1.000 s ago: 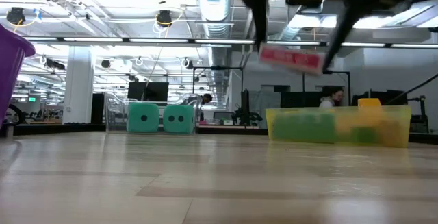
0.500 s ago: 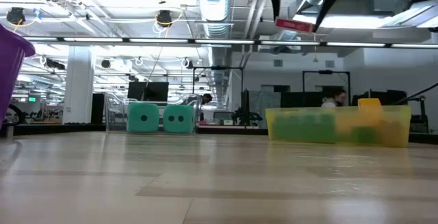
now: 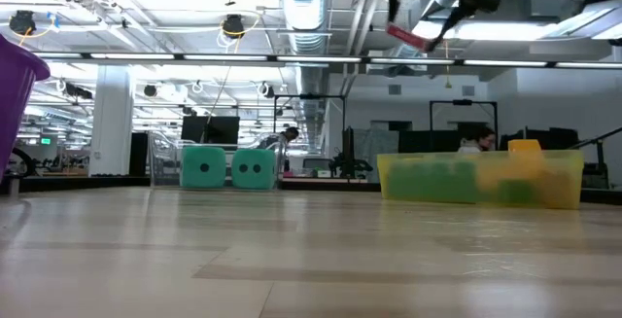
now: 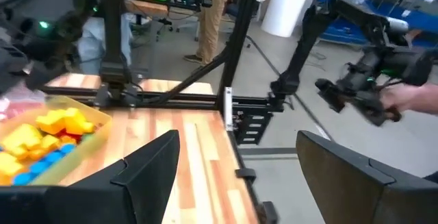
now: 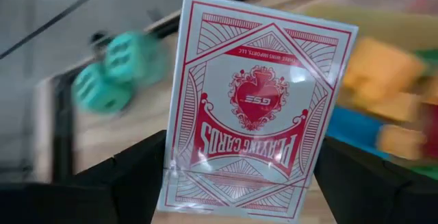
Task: Pick & Place Toys
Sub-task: Put the red deck of cards into the white bin
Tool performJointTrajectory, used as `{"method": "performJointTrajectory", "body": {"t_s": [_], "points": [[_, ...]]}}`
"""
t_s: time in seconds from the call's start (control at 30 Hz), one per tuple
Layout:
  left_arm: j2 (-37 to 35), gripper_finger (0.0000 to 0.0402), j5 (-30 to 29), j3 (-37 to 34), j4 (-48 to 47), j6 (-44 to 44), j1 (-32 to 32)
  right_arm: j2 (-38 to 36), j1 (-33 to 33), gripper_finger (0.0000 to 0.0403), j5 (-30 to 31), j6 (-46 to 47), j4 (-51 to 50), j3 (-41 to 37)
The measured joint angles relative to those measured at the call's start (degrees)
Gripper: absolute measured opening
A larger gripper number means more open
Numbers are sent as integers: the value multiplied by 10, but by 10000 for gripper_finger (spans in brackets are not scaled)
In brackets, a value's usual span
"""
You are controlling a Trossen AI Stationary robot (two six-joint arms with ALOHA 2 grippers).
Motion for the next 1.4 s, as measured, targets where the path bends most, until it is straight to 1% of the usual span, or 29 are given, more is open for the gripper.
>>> {"method": "performJointTrajectory", "body": {"t_s": [0.07, 0.17, 0.23, 0.37, 0.47, 0.57, 0.7, 0.8, 0.93, 1.0, 1.07, 1.13, 1.23, 1.4], "points": [[0, 287, -20, 0, 0, 9, 0, -15, -1, 324, -14, -52, 73, -29], [0, 287, -78, 0, -1, 7, 0, -38, 11, 324, -53, -147, 211, -70], [0, 287, -110, -7, 2, 12, 2, -50, 24, 324, -77, -190, 284, -94], [0, 287, -156, -24, -2, 24, 13, -58, 53, 324, -119, -254, 392, -123], [3, 287, -162, -38, 3, 28, 30, -57, 78, 324, -144, -302, 442, -129], [13, 287, -164, -54, 2, 89, 43, -51, 99, 324, -191, -334, 492, -128], [32, 287, -165, -58, 14, 199, 43, -41, 123, 324, -244, -353, 515, -127], [51, 287, -165, -58, 43, 283, 40, -39, 134, 324, -305, -357, 519, -129], [73, 287, -135, -58, 68, 418, 27, -20, 150, 324, -401, -358, 556, -129], [86, 287, -118, -58, 90, 444, 22, -2, 158, 324, -448, -355, 606, -128], [91, 287, -98, -58, 110, 446, 18, 8, 163, 324, -490, -348, 643, -128], [93, 287, -68, -58, 128, 440, 16, 24, 166, 324, -518, -337, 694, -127], [93, 287, -21, -58, 145, 402, 14, 50, 167, 324, -539, -312, 748, -128], [94, 287, 40, -58, 147, 330, 18, 91, 167, 324, -547, -274, 839, -127]]}}
